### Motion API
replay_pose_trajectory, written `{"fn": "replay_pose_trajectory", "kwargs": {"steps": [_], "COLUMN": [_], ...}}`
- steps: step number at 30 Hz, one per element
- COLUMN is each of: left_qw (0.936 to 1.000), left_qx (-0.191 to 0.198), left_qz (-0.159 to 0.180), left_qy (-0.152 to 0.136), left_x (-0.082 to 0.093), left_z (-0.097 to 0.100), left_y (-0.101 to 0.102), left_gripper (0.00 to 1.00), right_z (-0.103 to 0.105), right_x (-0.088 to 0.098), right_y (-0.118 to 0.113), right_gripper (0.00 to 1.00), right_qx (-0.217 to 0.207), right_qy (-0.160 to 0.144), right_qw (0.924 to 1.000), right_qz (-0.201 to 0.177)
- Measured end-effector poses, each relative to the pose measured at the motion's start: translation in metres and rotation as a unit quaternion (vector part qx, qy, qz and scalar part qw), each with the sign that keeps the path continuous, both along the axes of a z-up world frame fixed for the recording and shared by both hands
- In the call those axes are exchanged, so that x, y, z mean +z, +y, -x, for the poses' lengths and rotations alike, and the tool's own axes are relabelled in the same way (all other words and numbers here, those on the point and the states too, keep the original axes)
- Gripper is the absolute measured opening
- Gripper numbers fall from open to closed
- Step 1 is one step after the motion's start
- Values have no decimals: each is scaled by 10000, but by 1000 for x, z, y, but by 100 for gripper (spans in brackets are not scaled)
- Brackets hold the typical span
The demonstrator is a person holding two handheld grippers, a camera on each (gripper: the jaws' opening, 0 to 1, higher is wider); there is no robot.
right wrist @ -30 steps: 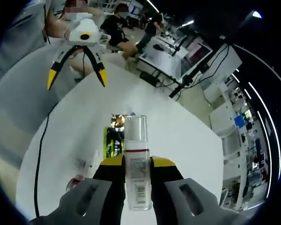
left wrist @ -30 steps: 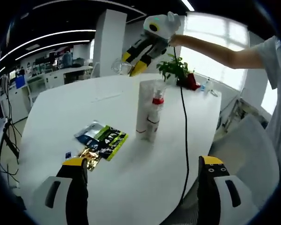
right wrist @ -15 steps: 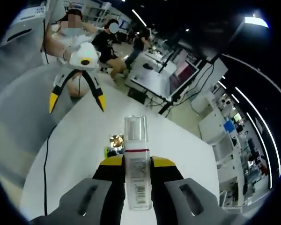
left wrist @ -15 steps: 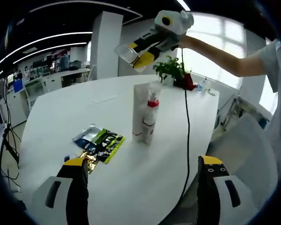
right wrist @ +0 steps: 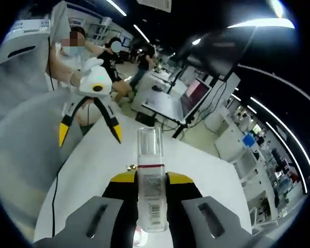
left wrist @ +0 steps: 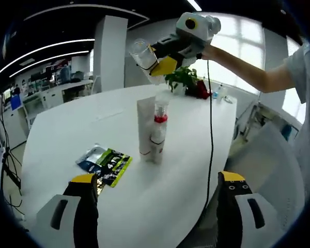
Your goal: Arrange the skincare products in the storage area until every visible bottle or jar stands upright without overlapping.
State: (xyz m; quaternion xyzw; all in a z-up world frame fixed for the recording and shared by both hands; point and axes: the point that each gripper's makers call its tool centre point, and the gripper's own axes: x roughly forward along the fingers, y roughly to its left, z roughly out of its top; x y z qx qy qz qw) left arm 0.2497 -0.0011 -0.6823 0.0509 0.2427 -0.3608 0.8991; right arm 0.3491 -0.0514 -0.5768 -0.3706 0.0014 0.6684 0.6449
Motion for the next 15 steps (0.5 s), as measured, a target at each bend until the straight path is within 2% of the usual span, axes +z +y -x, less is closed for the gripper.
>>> {"fn": "replay_pose_trajectory", "kwargs": {"steps": [15], "left_qw": [9994], "left_qx": [-339], "left_qz": [-10], "left_qy": [-102], "left_x": [7], "left_z": [0], "left_y": [-23], "left_gripper": [86], "right_z": [34], "right_x": [-16], "right_y": [-5], "right_gripper": [19], "right_qx": [-187], "right_qy": [550], "right_qw": [9974], "right_qz": [-416]}}
